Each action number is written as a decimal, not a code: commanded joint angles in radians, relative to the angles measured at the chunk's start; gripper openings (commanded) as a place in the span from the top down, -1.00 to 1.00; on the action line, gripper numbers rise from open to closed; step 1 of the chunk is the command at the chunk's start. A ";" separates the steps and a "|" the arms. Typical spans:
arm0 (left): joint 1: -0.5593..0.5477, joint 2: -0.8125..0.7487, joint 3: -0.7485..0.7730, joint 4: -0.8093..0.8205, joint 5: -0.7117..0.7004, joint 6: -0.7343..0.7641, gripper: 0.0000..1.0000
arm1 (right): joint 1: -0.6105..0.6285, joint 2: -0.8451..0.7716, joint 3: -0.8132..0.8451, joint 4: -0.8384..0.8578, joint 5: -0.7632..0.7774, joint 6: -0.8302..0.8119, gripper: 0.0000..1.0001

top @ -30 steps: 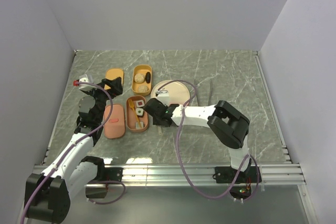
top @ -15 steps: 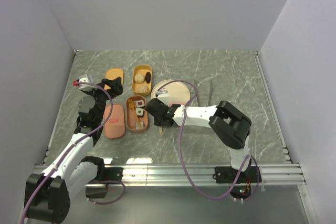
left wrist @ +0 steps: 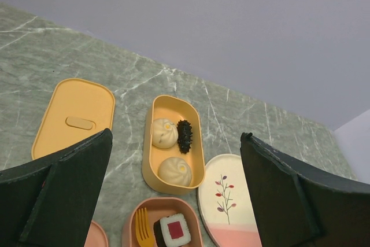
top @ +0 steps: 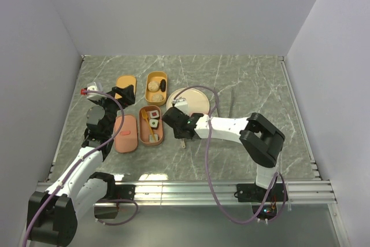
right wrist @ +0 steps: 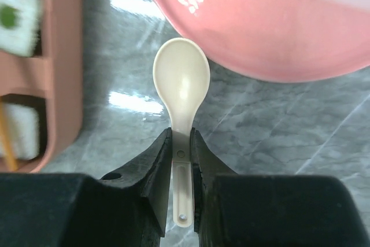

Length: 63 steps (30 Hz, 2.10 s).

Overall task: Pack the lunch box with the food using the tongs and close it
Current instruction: Pick up a utensil with the right arm, then place the utensil into the lunch box

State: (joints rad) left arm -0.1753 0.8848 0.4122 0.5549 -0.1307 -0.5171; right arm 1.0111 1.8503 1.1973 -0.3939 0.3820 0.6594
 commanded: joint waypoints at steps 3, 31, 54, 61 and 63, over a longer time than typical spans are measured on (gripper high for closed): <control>0.005 -0.024 0.013 0.019 -0.012 0.006 -0.99 | 0.007 -0.069 0.086 0.050 0.002 -0.104 0.91; 0.005 -0.009 0.013 0.023 -0.017 0.002 -0.99 | 0.030 0.247 0.475 0.087 -0.131 -0.204 0.90; 0.005 0.016 0.022 0.016 -0.032 -0.004 -0.99 | 0.023 0.286 0.507 0.040 -0.094 -0.195 0.57; 0.005 0.011 0.027 0.002 -0.049 -0.012 -0.99 | 0.024 0.263 0.472 0.075 -0.100 -0.207 0.07; 0.005 0.016 0.030 0.000 -0.050 -0.012 -0.99 | 0.023 0.251 0.464 0.085 -0.097 -0.210 0.05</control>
State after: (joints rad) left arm -0.1753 0.8993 0.4122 0.5461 -0.1658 -0.5182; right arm 1.0382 2.1418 1.6638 -0.3492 0.2684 0.4633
